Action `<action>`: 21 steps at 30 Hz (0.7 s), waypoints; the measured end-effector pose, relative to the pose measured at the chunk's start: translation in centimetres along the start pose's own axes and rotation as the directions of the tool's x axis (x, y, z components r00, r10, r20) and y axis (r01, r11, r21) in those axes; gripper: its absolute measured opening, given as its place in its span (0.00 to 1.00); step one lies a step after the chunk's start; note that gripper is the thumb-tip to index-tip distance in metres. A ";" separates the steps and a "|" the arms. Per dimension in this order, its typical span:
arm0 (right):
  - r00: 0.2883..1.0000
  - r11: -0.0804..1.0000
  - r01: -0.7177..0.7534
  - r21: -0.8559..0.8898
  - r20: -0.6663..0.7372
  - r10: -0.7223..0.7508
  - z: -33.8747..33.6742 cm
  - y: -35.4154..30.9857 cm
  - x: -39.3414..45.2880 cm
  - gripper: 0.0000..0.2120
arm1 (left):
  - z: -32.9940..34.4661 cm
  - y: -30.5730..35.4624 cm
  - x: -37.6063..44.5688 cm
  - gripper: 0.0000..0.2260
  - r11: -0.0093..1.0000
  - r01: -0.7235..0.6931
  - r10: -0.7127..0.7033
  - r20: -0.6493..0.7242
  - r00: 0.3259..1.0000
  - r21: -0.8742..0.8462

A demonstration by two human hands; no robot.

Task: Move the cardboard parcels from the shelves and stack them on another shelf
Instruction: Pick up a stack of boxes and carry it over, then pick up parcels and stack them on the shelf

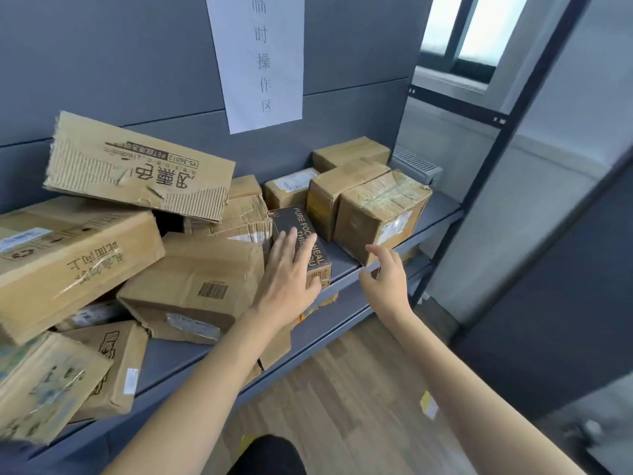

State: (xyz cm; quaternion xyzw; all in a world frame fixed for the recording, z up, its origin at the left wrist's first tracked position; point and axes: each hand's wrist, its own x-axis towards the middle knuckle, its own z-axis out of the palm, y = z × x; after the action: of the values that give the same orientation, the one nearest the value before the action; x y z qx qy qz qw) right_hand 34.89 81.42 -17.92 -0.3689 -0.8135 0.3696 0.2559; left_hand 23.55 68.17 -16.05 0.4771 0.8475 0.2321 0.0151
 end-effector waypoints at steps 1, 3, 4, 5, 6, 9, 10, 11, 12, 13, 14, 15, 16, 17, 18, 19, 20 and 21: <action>1.000 1.000 -0.016 0.002 -0.012 0.016 -0.4 0.6 0.2 0.21 | 0.6 0.6 0.5 0.30 1.000 -0.010 0.010 0.012 1.000 -0.008; 0.998 0.999 -0.052 0.012 -0.033 0.053 -1.3 1.7 0.7 0.21 | 1.7 1.8 1.9 0.30 0.999 -0.026 0.027 0.039 0.999 -0.032; 0.997 0.998 -0.060 0.014 -0.043 0.060 -1.7 2.2 1.1 0.21 | 2.1 2.4 2.7 0.30 0.999 -0.032 0.034 0.050 0.998 -0.042; 0.997 0.998 -0.064 0.015 -0.052 0.065 -2.1 2.6 1.6 0.21 | 2.6 3.0 3.7 0.31 0.998 -0.034 0.037 0.057 0.998 -0.055; 0.996 0.998 -0.067 0.011 -0.062 0.068 -2.5 3.1 2.3 0.20 | 3.0 3.6 4.7 0.31 0.997 -0.034 0.039 0.059 0.998 -0.073; 0.992 0.996 -0.092 0.017 -0.082 0.093 -3.6 4.3 4.7 0.21 | 4.2 5.4 8.0 0.32 0.987 -0.036 0.043 0.044 0.998 -0.157; 0.991 0.995 -0.099 0.023 -0.086 0.101 -4.0 4.6 5.6 0.22 | 4.7 5.8 9.1 0.32 0.983 -0.032 0.040 0.038 0.998 -0.183; 0.991 0.995 -0.100 0.026 -0.089 0.102 -4.3 4.9 6.6 0.23 | 5.3 6.0 10.2 0.32 0.979 -0.022 0.030 0.036 0.999 -0.203; 0.990 0.995 -0.101 0.022 -0.092 0.103 -4.7 5.2 7.6 0.24 | 5.9 6.1 11.2 0.32 0.976 -0.008 0.017 0.040 0.999 -0.219; 0.990 0.994 -0.105 0.013 -0.093 0.106 -5.0 5.7 8.7 0.25 | 6.5 6.0 12.1 0.33 0.972 0.009 0.003 0.051 0.999 -0.233; 0.990 0.994 -0.111 -0.002 -0.092 0.110 -5.4 6.1 9.7 0.25 | 7.2 5.9 13.1 0.34 0.970 0.024 -0.008 0.067 0.998 -0.244; 0.990 0.993 -0.115 -0.016 -0.090 0.113 -5.8 6.6 10.8 0.26 | 7.8 5.6 13.9 0.36 0.968 0.035 -0.015 0.079 0.997 -0.250; 0.990 0.992 -0.118 -0.032 -0.086 0.115 -6.2 7.2 11.9 0.26 | 8.4 5.4 14.8 0.38 0.966 0.043 -0.022 0.083 0.996 -0.254; 0.989 0.991 -0.124 -0.050 -0.082 0.119 -6.7 7.9 13.0 0.27 | 9.1 5.1 15.5 0.41 0.963 0.053 -0.033 0.081 0.996 -0.263; 0.989 0.989 -0.135 -0.067 -0.075 0.129 -7.1 8.6 14.1 0.28 | 9.7 4.8 16.1 0.43 0.958 0.068 -0.049 0.075 0.996 -0.277; 0.988 0.986 -0.146 -0.080 -0.065 0.141 -7.5 9.3 15.3 0.28 | 10.3 4.6 16.6 0.44 0.950 0.090 -0.073 0.067 0.995 -0.300; 0.987 0.983 -0.157 -0.092 -0.050 0.153 -7.8 10.0 16.5 0.29 | 10.8 4.4 17.0 0.45 0.937 0.120 -0.105 0.062 0.993 -0.327; 0.986 0.981 -0.166 -0.103 -0.033 0.163 -8.0 10.7 17.7 0.31 | 11.3 4.3 17.3 0.47 0.923 0.154 -0.141 0.061 0.988 -0.353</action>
State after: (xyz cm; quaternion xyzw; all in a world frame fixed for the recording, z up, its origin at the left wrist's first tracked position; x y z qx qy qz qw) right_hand 34.27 103.59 -19.08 -0.4524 -0.7954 0.3414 0.2147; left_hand 20.38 88.44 -21.01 0.4053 0.8244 0.3720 0.1333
